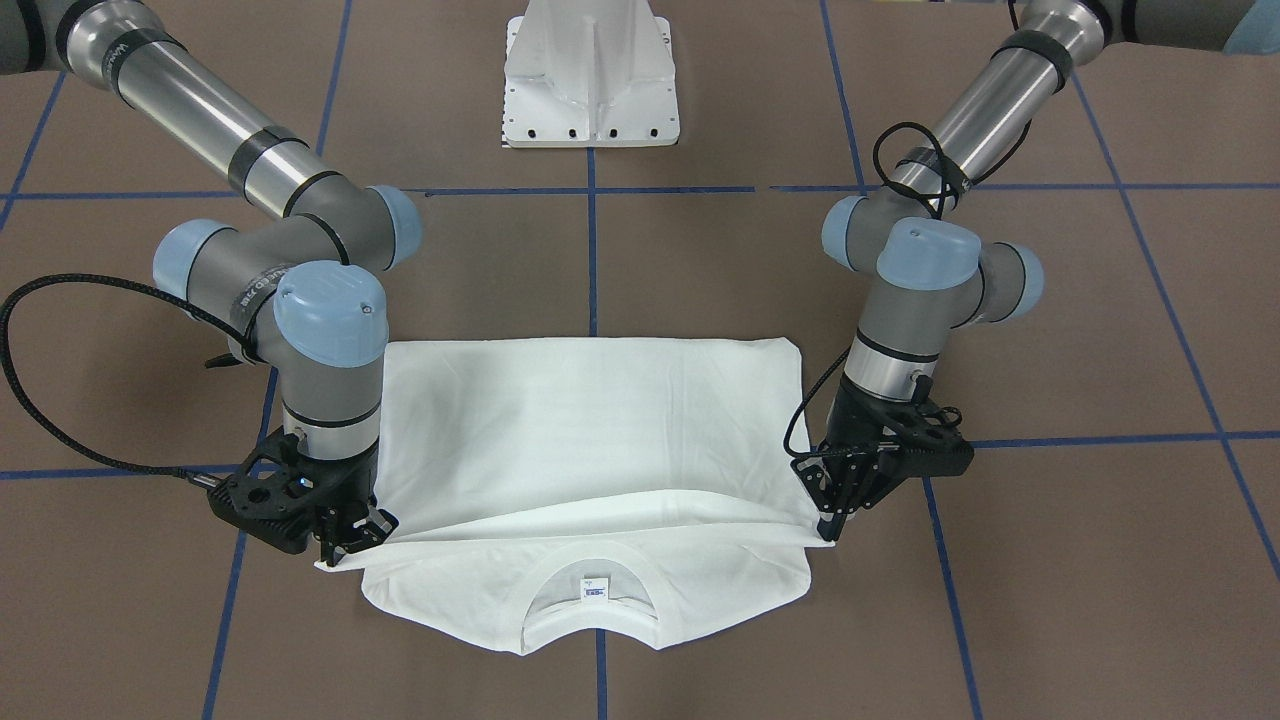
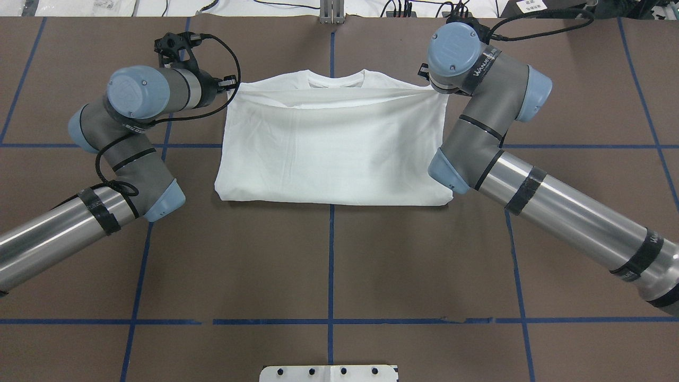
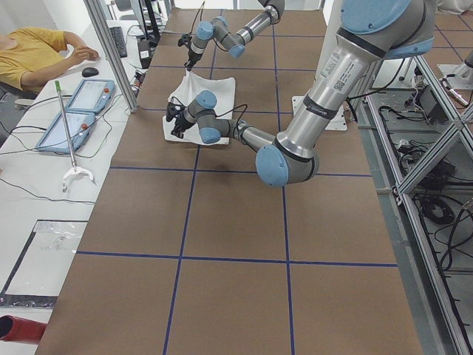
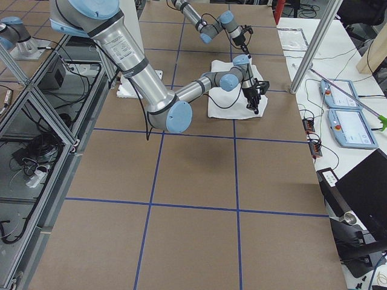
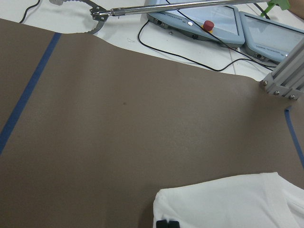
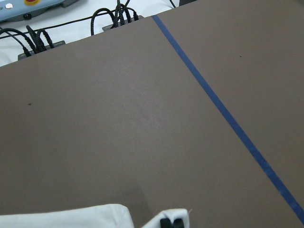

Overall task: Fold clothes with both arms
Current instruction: 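Lay the hem near the collar and release with both grippers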

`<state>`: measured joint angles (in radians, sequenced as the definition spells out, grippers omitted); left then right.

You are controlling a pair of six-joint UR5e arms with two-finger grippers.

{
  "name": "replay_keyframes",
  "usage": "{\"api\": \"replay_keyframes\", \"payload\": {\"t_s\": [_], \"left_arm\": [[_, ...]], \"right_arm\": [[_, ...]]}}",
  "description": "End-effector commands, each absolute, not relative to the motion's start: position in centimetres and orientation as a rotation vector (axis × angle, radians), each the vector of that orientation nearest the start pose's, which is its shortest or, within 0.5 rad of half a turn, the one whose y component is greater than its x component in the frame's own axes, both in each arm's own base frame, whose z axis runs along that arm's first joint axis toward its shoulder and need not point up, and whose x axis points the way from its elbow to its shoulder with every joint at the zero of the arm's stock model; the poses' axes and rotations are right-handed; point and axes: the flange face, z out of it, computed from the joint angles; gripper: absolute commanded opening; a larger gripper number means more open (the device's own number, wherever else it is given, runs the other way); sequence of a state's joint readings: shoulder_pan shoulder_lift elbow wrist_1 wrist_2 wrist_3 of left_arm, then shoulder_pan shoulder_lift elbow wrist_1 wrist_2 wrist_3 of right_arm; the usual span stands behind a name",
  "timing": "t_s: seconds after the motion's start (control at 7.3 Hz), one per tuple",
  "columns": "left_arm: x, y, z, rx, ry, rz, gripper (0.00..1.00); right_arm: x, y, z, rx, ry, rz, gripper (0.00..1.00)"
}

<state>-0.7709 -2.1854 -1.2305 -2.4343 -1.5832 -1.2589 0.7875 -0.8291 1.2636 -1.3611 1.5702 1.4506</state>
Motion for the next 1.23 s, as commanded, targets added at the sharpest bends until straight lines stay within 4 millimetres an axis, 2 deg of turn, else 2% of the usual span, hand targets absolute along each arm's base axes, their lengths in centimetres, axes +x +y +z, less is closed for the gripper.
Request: {"api": "replay_keyframes", "payload": {"t_s": [0.0, 0.27, 0.41, 0.55, 0.69, 0.82, 0.96, 1.1], "left_arm": [[45.0, -62.1, 35.6, 0.580, 0.988, -0.401, 0.14], [44.9, -62.1, 35.6, 0.581, 0.987, -0.402, 0.45], [44.7, -62.3, 35.6, 0.583, 0.988, -0.405, 0.54], [44.2, -62.5, 35.3, 0.592, 0.996, -0.412, 0.55], [44.0, -62.5, 35.0, 0.601, 1.008, -0.409, 0.58], [44.0, -62.5, 35.2, 0.600, 1.007, -0.410, 0.58], [44.0, -62.5, 35.5, 0.597, 1.003, -0.410, 0.58], [44.0, -62.5, 35.5, 0.597, 1.003, -0.410, 0.58]], "right_arm": [[-46.0, -64.9, 32.4, 0.291, -0.599, 0.648, 0.33], [-45.9, -64.9, 32.5, 0.290, -0.597, 0.650, 0.37], [-45.8, -64.8, 32.4, 0.289, -0.607, 0.650, 0.39], [-44.8, -64.0, 30.6, 0.301, -0.649, 0.650, 0.45], [-44.3, -60.4, 30.2, 0.275, -0.715, 0.650, 0.54], [-44.6, -54.0, 31.1, 0.232, -0.775, 0.649, 0.67], [-45.1, -49.0, 30.6, 0.179, -0.834, 0.688, 0.70], [-46.3, -46.0, 30.3, 0.121, -0.863, 0.743, 0.77]]}}
